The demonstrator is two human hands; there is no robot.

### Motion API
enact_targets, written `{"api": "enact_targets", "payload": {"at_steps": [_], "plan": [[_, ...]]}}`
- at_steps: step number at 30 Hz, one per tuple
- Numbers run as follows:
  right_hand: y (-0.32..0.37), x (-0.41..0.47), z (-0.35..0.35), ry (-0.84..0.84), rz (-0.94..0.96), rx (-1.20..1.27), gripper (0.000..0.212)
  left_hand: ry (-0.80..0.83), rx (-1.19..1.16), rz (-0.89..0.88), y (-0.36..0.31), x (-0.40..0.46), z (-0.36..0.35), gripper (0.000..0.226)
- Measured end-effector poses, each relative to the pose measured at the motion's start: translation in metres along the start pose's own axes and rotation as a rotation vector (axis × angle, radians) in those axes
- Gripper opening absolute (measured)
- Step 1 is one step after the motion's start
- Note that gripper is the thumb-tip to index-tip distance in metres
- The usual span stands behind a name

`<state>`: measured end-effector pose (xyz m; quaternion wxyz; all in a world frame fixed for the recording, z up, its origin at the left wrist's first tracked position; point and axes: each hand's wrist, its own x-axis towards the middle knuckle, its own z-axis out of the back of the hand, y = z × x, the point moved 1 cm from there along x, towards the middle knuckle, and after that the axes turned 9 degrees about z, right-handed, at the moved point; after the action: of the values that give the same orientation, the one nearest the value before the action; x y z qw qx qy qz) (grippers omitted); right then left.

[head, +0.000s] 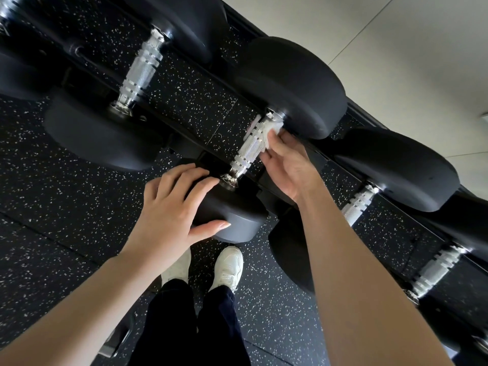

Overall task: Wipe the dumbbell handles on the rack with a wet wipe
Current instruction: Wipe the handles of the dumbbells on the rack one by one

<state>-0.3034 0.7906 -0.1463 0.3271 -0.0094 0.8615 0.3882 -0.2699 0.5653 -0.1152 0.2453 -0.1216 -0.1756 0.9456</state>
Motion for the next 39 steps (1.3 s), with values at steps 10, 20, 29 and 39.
{"api": "enact_targets", "payload": {"at_steps": [10,20,29,39], "plan": [[-0.024,-0.025,0.012,0.187,-0.238,-0.204,0.021,-0.006,0.003,0.006,-0.001,0.000,0.001,0.066],[-0.033,-0.039,0.010,0.157,-0.044,-0.809,0.012,0.000,0.007,0.019,-0.002,0.000,0.003,0.065],[-0.033,-0.066,-0.007,0.063,0.311,-1.299,0.013,-0.016,-0.014,0.028,-0.002,0.001,0.002,0.065],[-0.032,-0.051,-0.038,0.046,0.412,-1.442,0.016,-0.038,-0.056,0.037,0.001,-0.001,-0.002,0.063]]}}
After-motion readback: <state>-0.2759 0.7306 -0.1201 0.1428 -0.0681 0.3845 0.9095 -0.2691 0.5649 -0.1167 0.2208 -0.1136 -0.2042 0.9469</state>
